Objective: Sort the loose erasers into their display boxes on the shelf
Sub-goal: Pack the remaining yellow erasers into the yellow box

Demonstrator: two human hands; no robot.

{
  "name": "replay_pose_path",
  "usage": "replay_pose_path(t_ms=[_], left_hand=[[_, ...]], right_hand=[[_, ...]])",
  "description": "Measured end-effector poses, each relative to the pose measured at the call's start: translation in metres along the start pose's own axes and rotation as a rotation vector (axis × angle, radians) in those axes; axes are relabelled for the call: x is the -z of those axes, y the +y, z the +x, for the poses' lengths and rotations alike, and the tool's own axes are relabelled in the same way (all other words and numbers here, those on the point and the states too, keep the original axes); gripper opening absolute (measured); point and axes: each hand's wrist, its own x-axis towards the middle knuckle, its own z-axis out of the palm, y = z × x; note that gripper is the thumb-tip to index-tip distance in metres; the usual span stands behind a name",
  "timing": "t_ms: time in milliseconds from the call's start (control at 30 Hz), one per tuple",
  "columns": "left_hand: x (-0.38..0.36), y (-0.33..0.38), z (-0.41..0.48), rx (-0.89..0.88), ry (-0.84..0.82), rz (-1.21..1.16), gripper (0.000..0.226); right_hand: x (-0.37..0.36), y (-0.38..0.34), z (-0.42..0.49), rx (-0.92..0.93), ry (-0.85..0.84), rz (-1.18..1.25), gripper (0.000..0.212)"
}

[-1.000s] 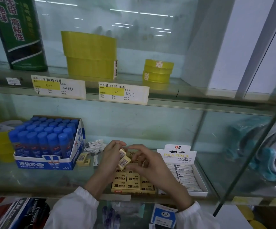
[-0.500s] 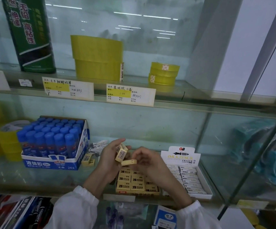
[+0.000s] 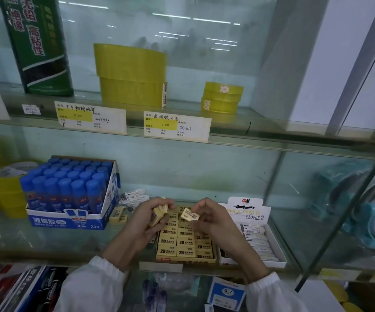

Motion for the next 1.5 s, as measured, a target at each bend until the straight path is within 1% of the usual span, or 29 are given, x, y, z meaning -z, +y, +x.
replay_pose_path(t_ms=[67,100,167,267,367,433,500,533,600,667,733,800,833,900,967,1000,1200,1267,1367,1500], left_hand=[[0.000,-0.001,-0.001,0.005,-0.008,0.015,0.028],[0.000,-0.001,-0.001,-0.003,-0.007,0.011,0.029],[0.001,-0.003,-0.001,-0.022,-0.014,-0.015,0.034],[0.004,-0.005,-0.001,-0.053,-0.050,-0.044,0.035],[0.011,-0.010,-0.001,-0.092,-0.055,0.011,0.034],[0.015,-0.012,-0.001,-0.100,-0.040,0.015,0.039],[0.016,-0.013,-0.001,-0.113,-0.020,0.011,0.043],[0.015,-0.012,-0.002,-0.121,-0.006,0.005,0.042],[0.012,-0.011,-0.004,-0.124,0.009,-0.017,0.037],[0.010,-0.010,-0.005,-0.116,0.016,-0.040,0.038],[0.009,-0.010,-0.005,-0.112,0.035,-0.055,0.040],[0.010,-0.011,-0.003,-0.111,0.050,-0.049,0.041],[0.010,-0.011,-0.003,-0.111,0.053,-0.032,0.040],[0.011,-0.013,0.000,-0.108,0.062,-0.005,0.038],[0.012,-0.015,0.001,-0.102,0.073,-0.016,0.039],[0.012,-0.015,0.002,-0.098,0.081,-0.029,0.041],[0.009,-0.012,-0.001,-0.091,0.110,-0.038,0.039],[0.008,-0.011,-0.002,-0.092,0.104,-0.037,0.039],[0.007,-0.011,-0.002,-0.103,0.112,-0.041,0.040],[0.003,-0.010,-0.004,-0.135,0.141,0.034,0.026]], right_hand=[[0.001,0.000,0.000,-0.011,0.010,0.010,0.029],[0.002,0.001,0.000,-0.014,0.012,0.016,0.030],[0.002,0.003,0.001,-0.009,0.014,-0.015,0.026],[0.000,0.005,0.002,0.001,0.013,-0.063,0.016],[0.000,0.006,0.002,0.002,0.041,-0.056,0.018],[0.000,0.005,0.003,0.003,0.078,-0.015,0.020],[0.000,0.005,0.002,0.016,0.103,-0.001,0.017],[0.000,0.004,0.002,0.023,0.103,-0.012,0.016],[0.000,0.002,0.000,0.034,0.084,-0.028,0.020],[-0.001,-0.001,-0.001,0.033,0.077,-0.024,0.031],[-0.001,-0.002,0.001,0.045,0.111,-0.111,0.039],[0.000,0.000,0.004,0.066,0.137,-0.169,0.040],[-0.001,0.000,0.006,0.071,0.135,-0.176,0.038],[-0.002,0.003,0.010,0.075,0.106,-0.236,0.028],[-0.004,0.006,0.014,0.091,0.075,-0.316,0.016],[-0.005,0.008,0.015,0.100,0.073,-0.341,0.014],[-0.009,0.014,0.016,0.149,0.028,-0.597,0.019],[-0.010,0.013,0.016,0.175,0.023,-0.605,0.020],[-0.008,0.011,0.015,0.191,-0.040,-0.582,0.023],[-0.006,0.011,0.014,0.192,-0.074,-0.564,0.025]])
